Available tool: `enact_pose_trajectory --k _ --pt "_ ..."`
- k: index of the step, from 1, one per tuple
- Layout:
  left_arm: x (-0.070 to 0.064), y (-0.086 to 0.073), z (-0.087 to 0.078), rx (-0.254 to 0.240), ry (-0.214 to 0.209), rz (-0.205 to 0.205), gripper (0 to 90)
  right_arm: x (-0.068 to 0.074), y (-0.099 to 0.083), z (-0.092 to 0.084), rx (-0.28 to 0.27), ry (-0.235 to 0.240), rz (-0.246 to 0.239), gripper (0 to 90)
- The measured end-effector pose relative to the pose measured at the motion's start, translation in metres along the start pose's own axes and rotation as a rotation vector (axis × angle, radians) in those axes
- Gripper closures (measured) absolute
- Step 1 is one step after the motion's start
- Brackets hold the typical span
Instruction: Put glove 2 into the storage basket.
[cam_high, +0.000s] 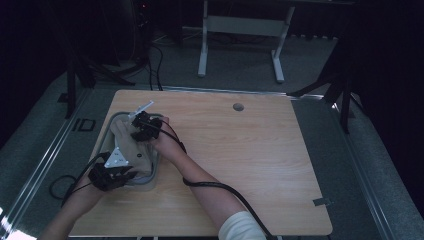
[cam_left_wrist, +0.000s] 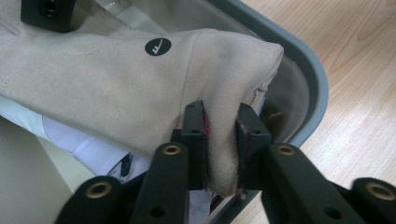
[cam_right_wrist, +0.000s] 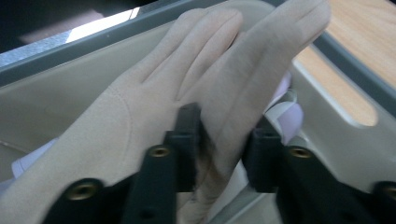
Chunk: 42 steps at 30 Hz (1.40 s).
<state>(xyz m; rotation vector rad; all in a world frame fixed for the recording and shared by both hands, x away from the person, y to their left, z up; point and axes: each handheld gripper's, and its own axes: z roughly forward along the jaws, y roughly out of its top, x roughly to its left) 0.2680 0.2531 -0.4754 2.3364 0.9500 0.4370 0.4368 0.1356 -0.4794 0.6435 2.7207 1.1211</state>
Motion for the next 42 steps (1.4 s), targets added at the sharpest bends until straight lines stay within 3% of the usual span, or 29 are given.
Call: enact_pose_trajectory --k 2,8,11,13,17,19,22,28,42 --pt "0.001 0.002 -0.003 -0.003 -0.011 -0.018 65.2 -0.001 0.001 -0.004 0.003 0.011 0.003 53.6" --pt "0.003 0.007 -0.019 -0.078 0.001 -0.078 42.4 -0.002 0.002 -0.023 -0.033 0.011 0.005 34.0" --pt "0.003 0.012 -0.023 -0.099 -0.009 -0.104 30.2 0.000 0.003 -0.037 -0.056 0.027 -0.026 21.8" --pt "0.002 0.015 -0.024 -0.116 -0.038 -0.115 22.2 0.000 0.003 -0.044 -0.061 0.048 -0.026 17.5" --pt "-0.004 0.021 -0.024 -0.153 -0.042 -0.106 14.7 0.000 -0.004 -0.054 -0.070 0.048 -0.054 13.8" --pt "-0.007 0.024 -0.023 -0.188 -0.021 -0.105 14.2 0.000 -0.008 -0.058 -0.073 0.040 -0.064 14.0" --pt "-0.010 0.028 -0.021 -0.233 -0.024 -0.116 12.8 -0.002 -0.016 -0.063 -0.079 0.027 -0.080 14.0" --pt "-0.023 0.036 -0.015 -0.282 -0.035 -0.095 12.9 -0.008 -0.033 -0.078 -0.081 0.024 -0.083 14.1" --pt "-0.062 0.056 0.006 -0.300 -0.115 -0.017 12.9 -0.028 -0.079 -0.118 -0.093 -0.006 -0.061 14.4"
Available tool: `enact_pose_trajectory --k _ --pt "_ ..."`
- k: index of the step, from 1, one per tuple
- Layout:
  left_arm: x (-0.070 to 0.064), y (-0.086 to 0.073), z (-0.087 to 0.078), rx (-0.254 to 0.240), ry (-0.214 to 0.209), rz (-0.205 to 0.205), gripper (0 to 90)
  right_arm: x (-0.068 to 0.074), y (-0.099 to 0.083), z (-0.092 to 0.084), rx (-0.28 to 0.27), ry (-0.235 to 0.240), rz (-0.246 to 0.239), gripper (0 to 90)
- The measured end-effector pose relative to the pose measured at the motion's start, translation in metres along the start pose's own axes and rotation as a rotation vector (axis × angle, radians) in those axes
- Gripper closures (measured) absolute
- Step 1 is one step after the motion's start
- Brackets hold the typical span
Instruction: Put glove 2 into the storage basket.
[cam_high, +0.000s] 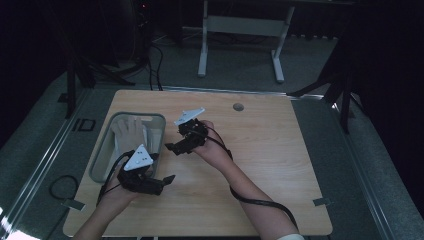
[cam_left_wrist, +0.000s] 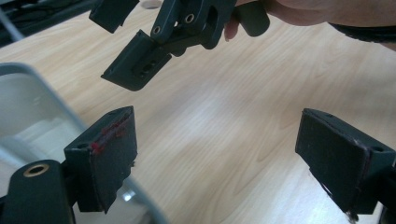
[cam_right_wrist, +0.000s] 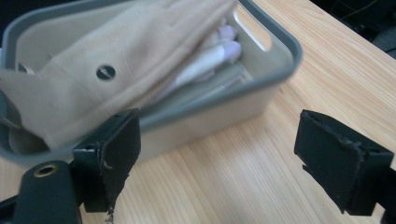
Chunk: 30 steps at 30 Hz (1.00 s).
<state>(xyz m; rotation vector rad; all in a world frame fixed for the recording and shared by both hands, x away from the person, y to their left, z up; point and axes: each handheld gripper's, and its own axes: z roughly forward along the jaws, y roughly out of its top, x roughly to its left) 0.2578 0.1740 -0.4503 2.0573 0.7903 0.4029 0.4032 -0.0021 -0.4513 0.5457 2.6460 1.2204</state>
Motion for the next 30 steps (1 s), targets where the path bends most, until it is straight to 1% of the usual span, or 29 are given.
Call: enact_pose_trajectory --k 1,2,3,5,8,12,13,14,15,16,19,23,30 --pt "0.000 0.000 0.000 0.000 0.000 0.000 12.9 0.000 0.000 0.000 0.000 0.000 0.000 14.4" --pt "-0.004 0.000 0.005 -0.003 -0.010 0.001 12.9 -0.001 -0.003 -0.002 0.002 -0.003 0.001 14.4" --pt "-0.007 0.000 0.008 -0.001 -0.018 0.002 12.9 -0.003 -0.010 -0.008 0.006 -0.007 0.004 14.4" --pt "-0.010 0.000 0.014 0.005 -0.031 0.011 12.9 -0.004 -0.016 -0.013 0.017 -0.011 0.004 14.5" --pt "-0.016 0.000 0.022 0.012 -0.057 0.010 12.9 -0.006 -0.027 -0.019 0.024 -0.014 0.008 14.5" --pt "-0.021 -0.001 0.032 0.013 -0.075 0.017 12.9 -0.007 -0.039 -0.027 0.019 -0.012 0.025 14.5" --pt "-0.021 -0.001 0.032 0.013 -0.075 0.017 12.9 -0.007 -0.039 -0.027 0.019 -0.012 0.025 14.5" --pt "-0.024 -0.002 0.037 0.015 -0.089 0.018 12.9 -0.007 -0.043 -0.028 0.018 -0.011 0.028 14.5" --pt "-0.026 -0.003 0.040 0.014 -0.095 0.019 12.9 -0.007 -0.050 -0.029 0.017 -0.008 0.040 14.5" --pt "-0.027 -0.004 0.043 0.014 -0.098 0.019 12.9 -0.007 -0.054 -0.030 0.016 -0.006 0.042 14.5" --pt "-0.031 -0.007 0.051 0.025 -0.121 0.025 13.0 -0.007 -0.065 -0.030 0.019 -0.003 0.058 14.5" --pt "-0.036 -0.013 0.060 0.026 -0.153 0.027 12.9 -0.009 -0.082 -0.031 0.015 0.007 0.072 14.5" --pt "-0.043 -0.024 0.079 0.043 -0.199 0.024 13.0 -0.012 -0.108 -0.034 0.016 0.000 0.090 14.3"
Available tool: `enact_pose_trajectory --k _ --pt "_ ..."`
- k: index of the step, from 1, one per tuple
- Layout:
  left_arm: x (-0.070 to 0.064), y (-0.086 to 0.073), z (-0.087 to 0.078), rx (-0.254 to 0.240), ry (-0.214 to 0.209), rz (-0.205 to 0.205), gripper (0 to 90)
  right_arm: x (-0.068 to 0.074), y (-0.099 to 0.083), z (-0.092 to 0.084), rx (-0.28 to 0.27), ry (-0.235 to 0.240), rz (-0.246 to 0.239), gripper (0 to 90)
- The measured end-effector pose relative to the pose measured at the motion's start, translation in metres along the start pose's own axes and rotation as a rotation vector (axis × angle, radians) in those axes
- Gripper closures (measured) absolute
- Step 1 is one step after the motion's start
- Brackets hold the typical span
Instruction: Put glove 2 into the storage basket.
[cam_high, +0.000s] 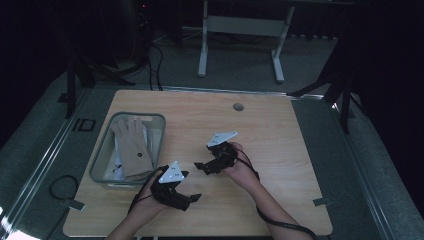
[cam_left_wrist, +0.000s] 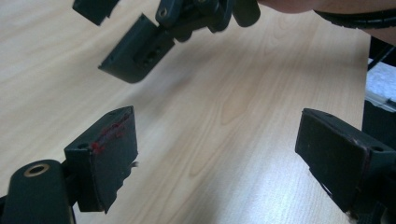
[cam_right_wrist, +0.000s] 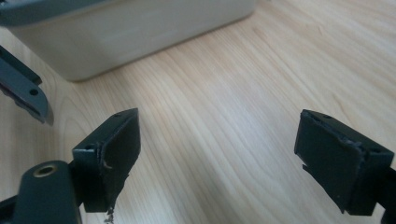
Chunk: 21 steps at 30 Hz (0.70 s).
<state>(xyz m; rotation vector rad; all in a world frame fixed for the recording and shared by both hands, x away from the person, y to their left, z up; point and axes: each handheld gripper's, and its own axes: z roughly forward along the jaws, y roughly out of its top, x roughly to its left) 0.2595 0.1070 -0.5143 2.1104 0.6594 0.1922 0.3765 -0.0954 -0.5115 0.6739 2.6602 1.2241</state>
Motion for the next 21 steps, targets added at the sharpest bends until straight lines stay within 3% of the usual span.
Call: enact_pose_trajectory --k 11,21 --pt "-0.005 -0.006 0.026 0.010 -0.064 0.014 13.0 -0.006 -0.033 -0.011 -0.031 -0.003 0.019 14.2" --pt "-0.011 -0.010 0.042 0.006 -0.089 0.032 13.0 -0.008 -0.060 -0.017 -0.024 -0.010 0.041 14.1"
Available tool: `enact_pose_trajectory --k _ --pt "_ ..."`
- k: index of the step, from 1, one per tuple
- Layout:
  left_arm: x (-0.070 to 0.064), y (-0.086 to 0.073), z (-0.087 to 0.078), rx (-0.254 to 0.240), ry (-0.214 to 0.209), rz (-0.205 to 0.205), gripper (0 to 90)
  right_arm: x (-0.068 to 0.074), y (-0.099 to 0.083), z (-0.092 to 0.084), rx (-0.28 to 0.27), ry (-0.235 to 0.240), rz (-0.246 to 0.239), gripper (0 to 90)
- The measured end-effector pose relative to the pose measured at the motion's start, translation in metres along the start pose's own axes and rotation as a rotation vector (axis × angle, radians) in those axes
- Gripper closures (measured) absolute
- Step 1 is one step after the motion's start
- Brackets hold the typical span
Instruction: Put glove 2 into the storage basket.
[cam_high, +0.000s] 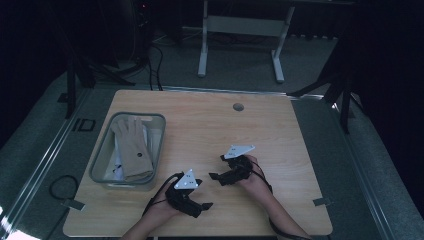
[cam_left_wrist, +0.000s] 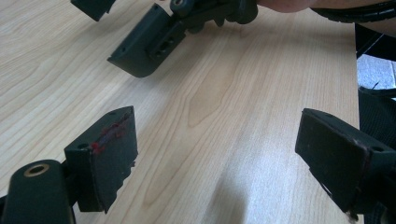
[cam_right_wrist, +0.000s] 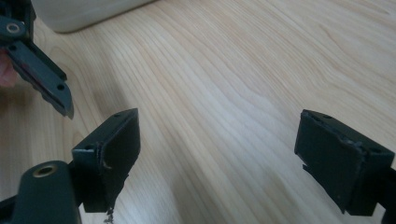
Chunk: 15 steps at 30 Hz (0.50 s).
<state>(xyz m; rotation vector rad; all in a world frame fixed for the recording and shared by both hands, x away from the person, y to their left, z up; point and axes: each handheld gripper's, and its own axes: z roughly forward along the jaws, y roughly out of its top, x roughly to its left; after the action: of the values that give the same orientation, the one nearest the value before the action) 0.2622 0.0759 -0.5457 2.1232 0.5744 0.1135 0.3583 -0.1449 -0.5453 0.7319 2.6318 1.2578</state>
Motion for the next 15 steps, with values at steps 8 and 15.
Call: enact_pose_trajectory --k 8,15 --pt "-0.002 -0.003 0.005 0.004 -0.011 0.013 13.0 -0.002 -0.020 -0.013 0.007 -0.018 0.009 14.1" --pt "-0.004 -0.006 0.008 0.000 -0.025 0.026 13.0 -0.005 -0.034 -0.027 -0.001 -0.040 0.018 14.1"
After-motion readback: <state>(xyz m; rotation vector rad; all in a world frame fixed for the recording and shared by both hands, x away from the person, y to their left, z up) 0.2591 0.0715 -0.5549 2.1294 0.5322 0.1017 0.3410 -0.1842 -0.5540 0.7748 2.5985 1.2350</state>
